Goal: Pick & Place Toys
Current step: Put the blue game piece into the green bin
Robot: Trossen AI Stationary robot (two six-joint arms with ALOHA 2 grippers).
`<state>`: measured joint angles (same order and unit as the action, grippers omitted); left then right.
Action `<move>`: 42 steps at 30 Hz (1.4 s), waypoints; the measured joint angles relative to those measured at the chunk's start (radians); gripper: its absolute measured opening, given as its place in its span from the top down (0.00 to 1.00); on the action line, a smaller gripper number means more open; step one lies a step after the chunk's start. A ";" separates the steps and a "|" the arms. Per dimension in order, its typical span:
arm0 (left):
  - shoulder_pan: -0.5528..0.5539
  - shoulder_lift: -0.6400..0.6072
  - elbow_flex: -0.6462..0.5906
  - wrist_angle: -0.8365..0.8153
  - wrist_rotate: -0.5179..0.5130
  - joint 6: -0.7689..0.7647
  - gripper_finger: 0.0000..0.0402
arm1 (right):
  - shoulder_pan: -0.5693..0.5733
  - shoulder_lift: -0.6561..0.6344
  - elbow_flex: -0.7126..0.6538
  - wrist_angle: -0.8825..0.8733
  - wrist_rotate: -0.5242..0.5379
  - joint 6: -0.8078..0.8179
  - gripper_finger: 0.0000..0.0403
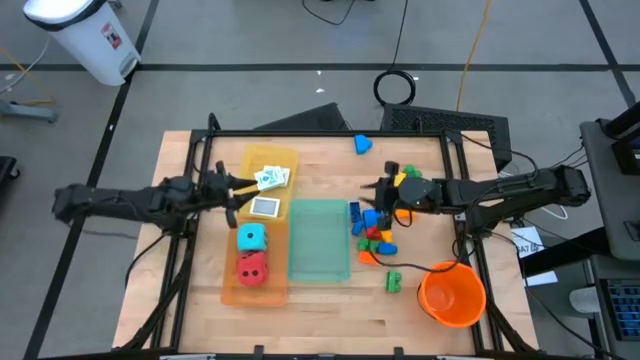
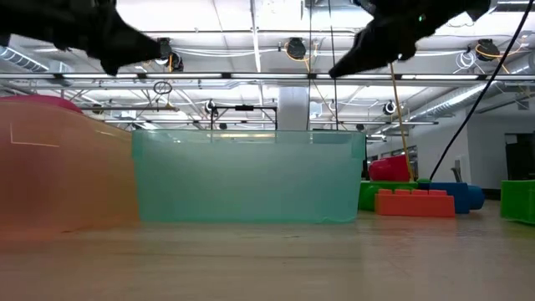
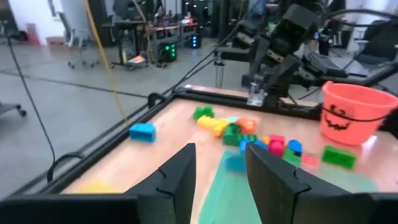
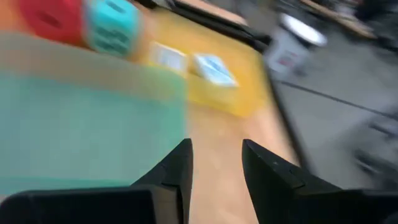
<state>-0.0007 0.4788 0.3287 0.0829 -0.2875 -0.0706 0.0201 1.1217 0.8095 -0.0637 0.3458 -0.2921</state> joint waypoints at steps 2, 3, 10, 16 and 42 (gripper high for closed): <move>0.094 -0.021 -0.021 -0.016 0.076 -0.016 0.65 | -0.017 0.000 -0.027 0.062 0.106 -0.012 0.75; 0.140 -0.030 -0.024 -0.013 0.109 -0.018 0.65 | -0.035 0.000 -0.044 0.114 0.140 -0.006 0.76; 0.397 -0.098 -0.052 -0.010 0.365 -0.014 0.65 | -0.284 0.102 -0.089 0.219 0.020 0.148 0.84; 0.517 -0.096 -0.069 -0.014 0.392 -0.063 0.65 | -0.483 0.259 -0.050 0.247 -0.052 0.178 0.82; 0.563 0.045 -0.070 -0.011 0.392 -0.072 0.65 | -0.717 0.864 0.456 -0.143 -0.193 0.449 0.22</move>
<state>0.5625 0.5236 0.2584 0.0723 0.1043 -0.1421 -0.6966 1.9858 1.2652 -0.2065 0.1524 0.1566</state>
